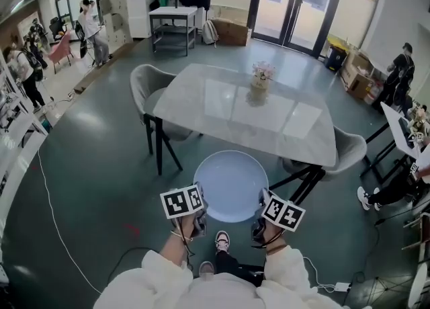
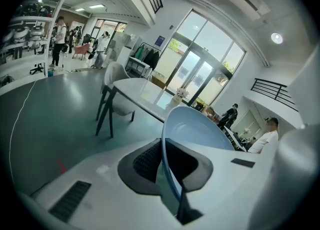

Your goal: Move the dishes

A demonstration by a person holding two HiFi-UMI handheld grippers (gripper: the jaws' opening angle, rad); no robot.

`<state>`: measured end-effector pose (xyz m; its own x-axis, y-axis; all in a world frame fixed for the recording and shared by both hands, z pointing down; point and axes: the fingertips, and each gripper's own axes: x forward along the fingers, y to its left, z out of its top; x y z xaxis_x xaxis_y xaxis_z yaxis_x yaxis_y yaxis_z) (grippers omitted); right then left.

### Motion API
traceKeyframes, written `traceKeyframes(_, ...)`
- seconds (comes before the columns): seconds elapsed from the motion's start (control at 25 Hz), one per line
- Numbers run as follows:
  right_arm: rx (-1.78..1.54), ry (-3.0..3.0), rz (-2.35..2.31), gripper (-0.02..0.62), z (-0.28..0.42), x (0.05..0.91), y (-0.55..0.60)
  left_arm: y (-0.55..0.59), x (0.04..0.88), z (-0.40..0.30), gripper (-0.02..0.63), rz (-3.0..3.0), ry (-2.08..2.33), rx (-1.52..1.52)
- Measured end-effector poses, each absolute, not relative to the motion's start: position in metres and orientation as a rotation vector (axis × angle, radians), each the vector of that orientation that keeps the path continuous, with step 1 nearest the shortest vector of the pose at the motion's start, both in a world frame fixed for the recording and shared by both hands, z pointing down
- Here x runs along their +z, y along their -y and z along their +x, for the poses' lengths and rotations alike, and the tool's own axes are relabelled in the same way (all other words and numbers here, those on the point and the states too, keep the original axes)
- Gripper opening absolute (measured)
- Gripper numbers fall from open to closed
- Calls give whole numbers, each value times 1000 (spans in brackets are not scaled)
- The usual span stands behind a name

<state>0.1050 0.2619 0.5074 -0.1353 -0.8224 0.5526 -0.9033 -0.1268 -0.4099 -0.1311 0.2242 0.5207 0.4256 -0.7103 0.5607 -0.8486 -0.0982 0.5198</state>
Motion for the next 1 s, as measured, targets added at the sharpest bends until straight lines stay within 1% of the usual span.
traceKeyframes(0.32, 1116, 2014, 1975, 74, 108, 503, -213, -178, 512, -128, 21, 1866, 1364, 224)
traceKeyframes(1.0, 1136, 2066, 1923, 74, 142, 503, -101, -77, 507, -96, 21, 1831, 1410, 216)
